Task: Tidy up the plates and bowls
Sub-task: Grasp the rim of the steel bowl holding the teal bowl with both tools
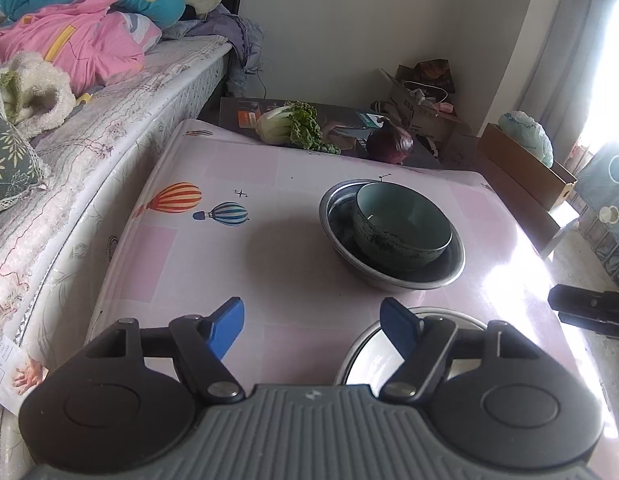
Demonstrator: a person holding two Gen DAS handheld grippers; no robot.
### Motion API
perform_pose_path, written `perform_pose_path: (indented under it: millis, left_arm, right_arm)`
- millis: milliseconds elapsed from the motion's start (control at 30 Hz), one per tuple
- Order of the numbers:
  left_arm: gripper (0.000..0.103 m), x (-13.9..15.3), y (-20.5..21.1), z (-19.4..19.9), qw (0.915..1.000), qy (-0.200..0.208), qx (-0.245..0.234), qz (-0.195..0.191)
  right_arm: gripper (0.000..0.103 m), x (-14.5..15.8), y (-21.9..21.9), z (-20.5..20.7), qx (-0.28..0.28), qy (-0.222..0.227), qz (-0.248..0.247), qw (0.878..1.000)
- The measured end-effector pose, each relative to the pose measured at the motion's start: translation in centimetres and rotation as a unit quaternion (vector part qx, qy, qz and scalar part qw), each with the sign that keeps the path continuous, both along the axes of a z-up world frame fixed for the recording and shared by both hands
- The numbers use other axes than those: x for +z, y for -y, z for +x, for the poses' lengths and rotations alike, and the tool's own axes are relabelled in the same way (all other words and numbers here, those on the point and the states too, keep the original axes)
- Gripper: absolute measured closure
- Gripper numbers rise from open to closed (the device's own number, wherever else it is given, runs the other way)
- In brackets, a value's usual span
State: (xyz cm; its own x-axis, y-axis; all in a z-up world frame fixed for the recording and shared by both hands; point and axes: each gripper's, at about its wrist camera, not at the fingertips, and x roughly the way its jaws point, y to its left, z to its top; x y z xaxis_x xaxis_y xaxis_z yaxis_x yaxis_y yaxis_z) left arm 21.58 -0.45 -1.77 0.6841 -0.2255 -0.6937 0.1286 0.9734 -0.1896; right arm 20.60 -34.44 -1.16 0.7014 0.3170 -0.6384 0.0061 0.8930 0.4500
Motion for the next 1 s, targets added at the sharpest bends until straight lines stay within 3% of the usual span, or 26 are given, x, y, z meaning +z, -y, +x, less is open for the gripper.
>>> perform_pose_path:
  millis: [167, 467, 667, 767, 867, 1000]
  left_arm:
    - [0.034, -0.2, 1.1, 4.5, 1.0000, -0.008, -0.003, -0.003]
    - [0.050, -2.4, 2.3, 10.5, 0.9990, -0.043, -0.002, -0.011]
    - [0.063, -3.4, 2.9, 12.1, 0.9983, -0.057, -0.011, -0.005]
    - [0.076, -3.8, 3.2, 12.6, 0.9978, -0.066, -0.012, -0.001]
    - [0.088, -4.1, 3.4, 13.2, 0.9973, -0.072, -0.015, -0.006]
    - [0.090, -4.2, 3.7, 13.6, 0.9971, -0.076, -0.010, -0.003]
  right_arm:
    - [0.037, -0.9, 0.6, 5.6, 0.004, -0.028, 0.003, 1.000]
    - [0.057, -4.3, 1.0, 13.9, 0.003, -0.071, 0.015, 0.997]
    - [0.071, -6.2, 0.9, 16.4, 0.007, -0.087, 0.034, 0.996]
    - [0.082, -7.1, 1.0, 17.4, 0.007, -0.096, 0.040, 0.995]
    - [0.086, -7.8, 0.8, 18.1, 0.009, -0.100, 0.052, 0.994]
    - [0.095, -7.9, 0.2, 18.6, 0.020, -0.098, 0.051, 0.994]
